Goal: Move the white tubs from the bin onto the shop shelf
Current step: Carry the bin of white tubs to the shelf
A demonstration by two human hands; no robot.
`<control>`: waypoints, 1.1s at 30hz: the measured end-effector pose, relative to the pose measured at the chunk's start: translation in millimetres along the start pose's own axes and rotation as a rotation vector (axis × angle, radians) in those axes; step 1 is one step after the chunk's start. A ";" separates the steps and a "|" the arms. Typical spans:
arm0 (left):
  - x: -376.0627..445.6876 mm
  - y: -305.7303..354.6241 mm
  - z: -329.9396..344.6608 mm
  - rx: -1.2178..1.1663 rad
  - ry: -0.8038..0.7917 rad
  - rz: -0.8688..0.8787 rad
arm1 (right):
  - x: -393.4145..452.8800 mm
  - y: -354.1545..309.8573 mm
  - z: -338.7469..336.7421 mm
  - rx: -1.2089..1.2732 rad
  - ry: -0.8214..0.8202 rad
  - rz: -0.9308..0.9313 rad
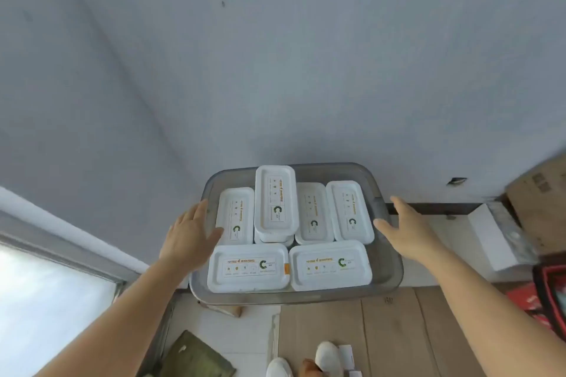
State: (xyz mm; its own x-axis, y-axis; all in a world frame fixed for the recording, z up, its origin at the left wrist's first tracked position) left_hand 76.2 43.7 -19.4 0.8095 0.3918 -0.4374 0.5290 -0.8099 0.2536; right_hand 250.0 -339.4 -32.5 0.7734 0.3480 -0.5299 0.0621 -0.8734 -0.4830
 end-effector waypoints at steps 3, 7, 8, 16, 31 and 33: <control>21.1 -15.2 13.8 -0.064 -0.028 -0.083 | 29.2 20.4 9.1 0.075 -0.015 0.065; 48.8 -31.6 35.6 -0.158 -0.096 -0.191 | 62.8 39.5 20.5 0.117 -0.040 0.122; 55.4 -34.2 38.9 -0.177 -0.107 -0.213 | 69.1 43.1 20.2 0.131 -0.037 0.134; 89.0 -49.6 58.8 -0.263 -0.060 -0.365 | 122.0 70.9 27.7 0.181 0.037 0.152; 91.1 -70.6 68.5 -0.465 0.134 -0.360 | 118.7 70.4 28.8 0.168 0.212 0.215; 90.4 -72.0 69.2 -0.493 0.123 -0.364 | 118.1 70.3 29.7 0.171 0.209 0.207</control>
State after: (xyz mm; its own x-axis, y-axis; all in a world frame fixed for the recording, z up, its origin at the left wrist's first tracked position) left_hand 93.7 107.3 -136.9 0.5630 0.6758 -0.4757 0.8081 -0.3297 0.4881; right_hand 327.0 -349.6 -149.8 0.8723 0.0763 -0.4830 -0.2030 -0.8422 -0.4995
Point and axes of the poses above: each hand's wrist, its own x-axis towards the middle knuckle, its own z-axis out of the palm, y = z × x, the point moved 9 cm from there along x, towards the middle knuckle, and after that the axes turned 14 degrees about -y, right-handed, at the moved point
